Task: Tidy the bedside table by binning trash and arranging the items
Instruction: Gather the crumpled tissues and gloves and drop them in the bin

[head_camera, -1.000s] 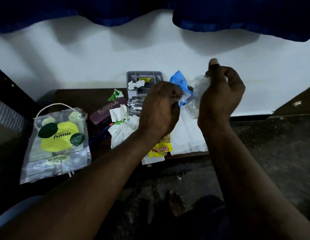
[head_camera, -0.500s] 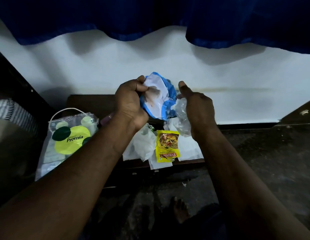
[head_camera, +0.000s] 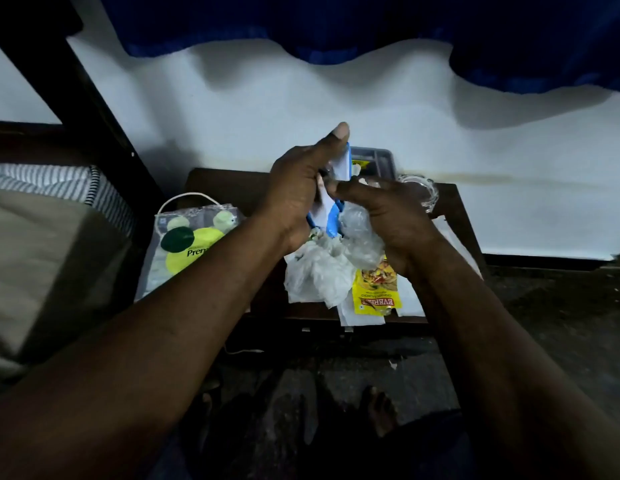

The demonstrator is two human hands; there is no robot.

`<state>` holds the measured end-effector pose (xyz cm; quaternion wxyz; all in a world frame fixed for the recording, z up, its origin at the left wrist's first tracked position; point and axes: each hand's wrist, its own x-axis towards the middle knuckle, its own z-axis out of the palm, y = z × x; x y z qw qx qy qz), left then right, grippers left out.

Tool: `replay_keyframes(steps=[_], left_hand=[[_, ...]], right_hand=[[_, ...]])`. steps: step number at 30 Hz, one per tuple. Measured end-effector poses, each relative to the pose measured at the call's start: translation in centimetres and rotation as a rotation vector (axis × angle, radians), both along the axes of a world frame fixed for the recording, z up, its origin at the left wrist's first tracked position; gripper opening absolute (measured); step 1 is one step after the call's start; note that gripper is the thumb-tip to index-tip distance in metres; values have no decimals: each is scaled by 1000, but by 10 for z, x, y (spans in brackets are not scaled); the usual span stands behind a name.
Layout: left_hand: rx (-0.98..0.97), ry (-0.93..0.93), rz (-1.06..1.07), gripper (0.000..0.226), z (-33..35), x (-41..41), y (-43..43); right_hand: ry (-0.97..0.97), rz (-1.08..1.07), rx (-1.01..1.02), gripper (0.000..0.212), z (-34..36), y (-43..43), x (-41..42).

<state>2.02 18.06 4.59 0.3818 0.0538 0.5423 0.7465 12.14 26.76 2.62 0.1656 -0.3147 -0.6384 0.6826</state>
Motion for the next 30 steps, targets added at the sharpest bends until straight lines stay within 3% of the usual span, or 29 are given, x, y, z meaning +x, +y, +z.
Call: replay_keyframes(steps=[3, 5, 7, 9, 11, 14, 17, 22, 26, 30], left_hand=[[-333, 699, 69, 48, -9, 0, -7], [-527, 962, 122, 53, -14, -4, -11], [-518, 864, 60, 51, -14, -7, -18], [-389, 558, -38, 52, -21, -12, -24], [-354, 379, -53, 64, -27, -19, -31], [-388, 387, 68, 64, -31, -29, -41], [-379, 397, 215, 47, -29, -43, -57], [-397, 599, 232, 9, -33, -79, -98], [-659, 917, -17, 19, -42, -95, -127], [-871, 1118, -170, 7, -49, -99, -133]], right_hand=[[3, -38, 180, 31, 0, -11, -8], [21, -67, 229, 26, 0, -18, -14], [52, -66, 259, 20, 1, -25, -20], [62, -27, 309, 17, -2, -33, -25], [58, 3, 368, 17, -5, -42, -32], [55, 19, 384, 9, -7, -52, -40], [90, 16, 337, 10, -6, -59, -47], [22, 9, 343, 17, -12, -63, -56], [-102, 71, 448, 15, -23, -68, -66], [-233, 194, 535, 17, -28, -83, -76]])
